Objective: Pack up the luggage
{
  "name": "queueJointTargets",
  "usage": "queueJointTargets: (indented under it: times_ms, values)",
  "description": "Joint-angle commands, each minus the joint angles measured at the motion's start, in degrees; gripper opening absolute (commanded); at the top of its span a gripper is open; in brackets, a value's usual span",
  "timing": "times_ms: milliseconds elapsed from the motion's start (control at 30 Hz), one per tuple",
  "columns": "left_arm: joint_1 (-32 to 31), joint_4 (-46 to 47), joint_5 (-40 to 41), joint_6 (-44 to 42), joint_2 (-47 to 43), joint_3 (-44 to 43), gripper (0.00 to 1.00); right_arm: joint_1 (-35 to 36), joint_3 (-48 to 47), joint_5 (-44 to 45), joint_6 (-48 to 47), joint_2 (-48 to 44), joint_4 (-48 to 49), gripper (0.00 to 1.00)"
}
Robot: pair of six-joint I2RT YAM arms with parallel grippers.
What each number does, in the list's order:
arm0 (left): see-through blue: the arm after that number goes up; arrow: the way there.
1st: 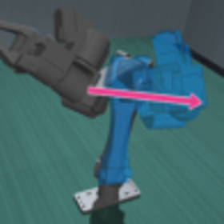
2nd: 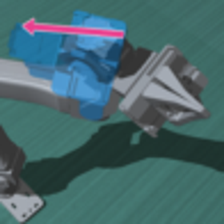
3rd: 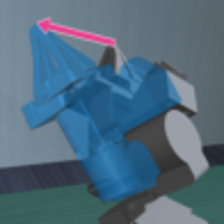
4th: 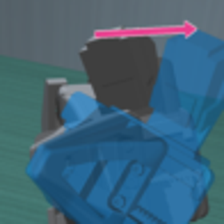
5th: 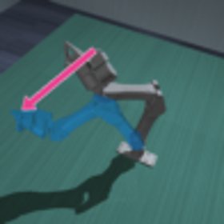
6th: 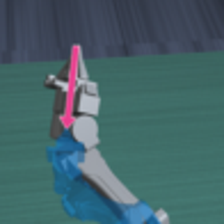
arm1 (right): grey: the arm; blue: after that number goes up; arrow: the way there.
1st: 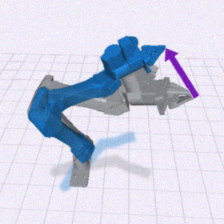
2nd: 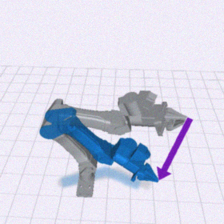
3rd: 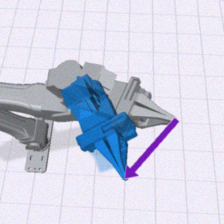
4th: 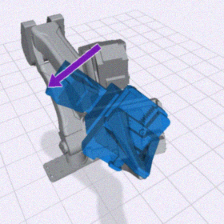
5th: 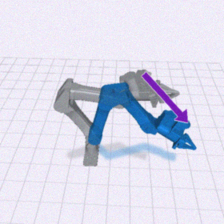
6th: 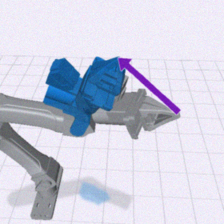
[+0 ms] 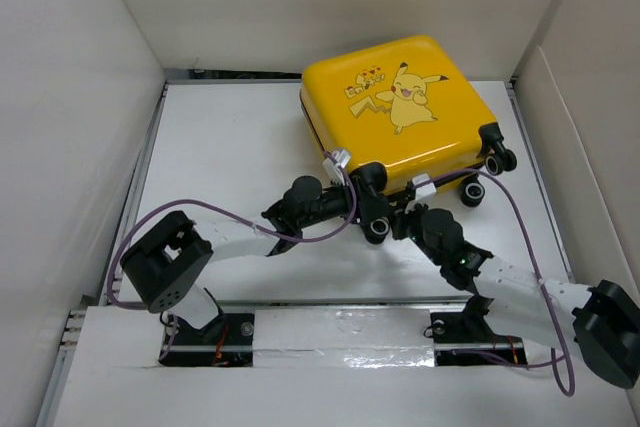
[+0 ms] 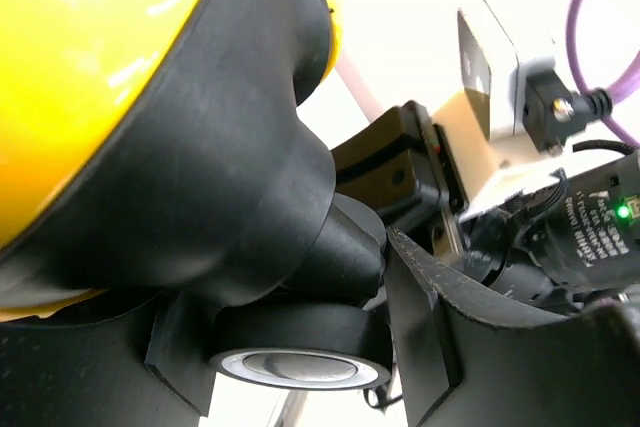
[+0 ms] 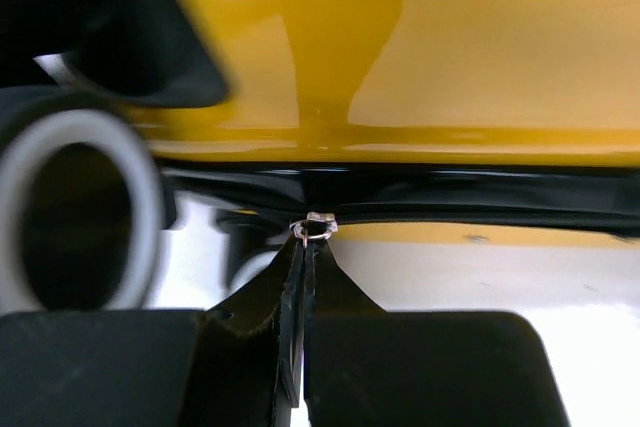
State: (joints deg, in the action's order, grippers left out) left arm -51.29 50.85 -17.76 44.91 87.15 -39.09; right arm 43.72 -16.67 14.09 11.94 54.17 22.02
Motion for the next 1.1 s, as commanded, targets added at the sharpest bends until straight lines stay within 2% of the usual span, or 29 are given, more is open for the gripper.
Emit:
queueJointTargets:
  times_ms: [0,133,267,300,500,567,600,667,700,733,767,800,833,867,900,933,1000,1067]
  values:
    - [0.1,4.3,-5.7,0.4,-3.9,-4.9,0.00,5.6,1.1,-11.1,3.3,1.7,14.1,0.00]
    - [0.1,3.6,-9.0,0.8,-3.7,-8.1,0.00,9.2,0.9,-17.0,5.7,9.4,26.6,0.00]
    - [0.1,5.7,-11.6,3.2,-2.5,-9.3,0.00,13.2,-1.1,-17.3,7.6,16.8,37.0,0.00]
    - [0.1,8.4,-12.9,4.1,-2.2,-9.2,0.00,13.2,-1.8,-17.3,8.9,18.8,42.1,0.00]
    - [-1.1,13.7,-15.2,9.3,-1.7,-7.3,0.00,13.8,-7.8,-22.9,15.8,41.5,66.6,0.00]
    - [-1.9,13.9,-15.3,9.7,-0.8,-6.7,0.00,13.8,-10.4,-24.6,18.4,47.9,71.6,0.00]
    - [-1.9,15.3,-15.2,10.1,-0.6,-6.2,0.00,13.8,-10.0,-23.9,18.7,48.5,74.8,0.00]
    - [-1.4,16.6,-14.6,10.6,-1.4,-3.6,0.01,13.8,-7.7,-21.3,17.9,46.0,73.8,0.00]
    - [-1.4,15.9,-13.5,9.9,-2.0,-3.0,0.10,13.8,-7.1,-20.2,17.1,44.0,68.7,0.06]
    - [-0.5,14.6,-12.7,9.1,-3.7,-2.5,0.35,13.8,-6.5,-18.4,16.2,41.9,65.6,0.16]
    - [0.7,13.4,-12.0,8.2,-4.8,-2.0,0.48,13.8,-5.6,-17.6,15.4,39.8,62.3,0.28]
    - [0.7,11.5,-10.6,7.6,-5.8,-0.7,0.61,13.8,-5.0,-16.5,14.1,35.8,56.0,0.54]
    - [1.5,10.1,-9.8,6.0,-8.2,-0.1,0.78,13.8,-4.5,-14.0,13.6,33.8,52.8,0.63]
    - [1.5,8.5,-9.0,4.9,-9.4,0.3,0.83,13.8,-3.9,-11.8,13.4,32.0,49.6,0.68]
    - [2.3,5.0,-7.2,3.9,-10.5,0.9,0.89,13.8,-2.7,-10.8,12.9,28.7,44.2,0.80]
    - [3.1,3.0,-6.2,1.5,-12.9,1.1,0.99,13.8,-2.2,-8.8,12.8,27.1,41.3,0.84]
    - [3.7,-3.3,-2.7,-1.2,-15.2,1.4,0.99,14.3,-1.6,-7.4,12.2,24.3,31.8,0.88]
    - [4.4,-7.8,0.0,-5.5,-18.7,1.3,0.99,15.3,-1.0,-5.7,12.1,20.7,27.1,0.91]
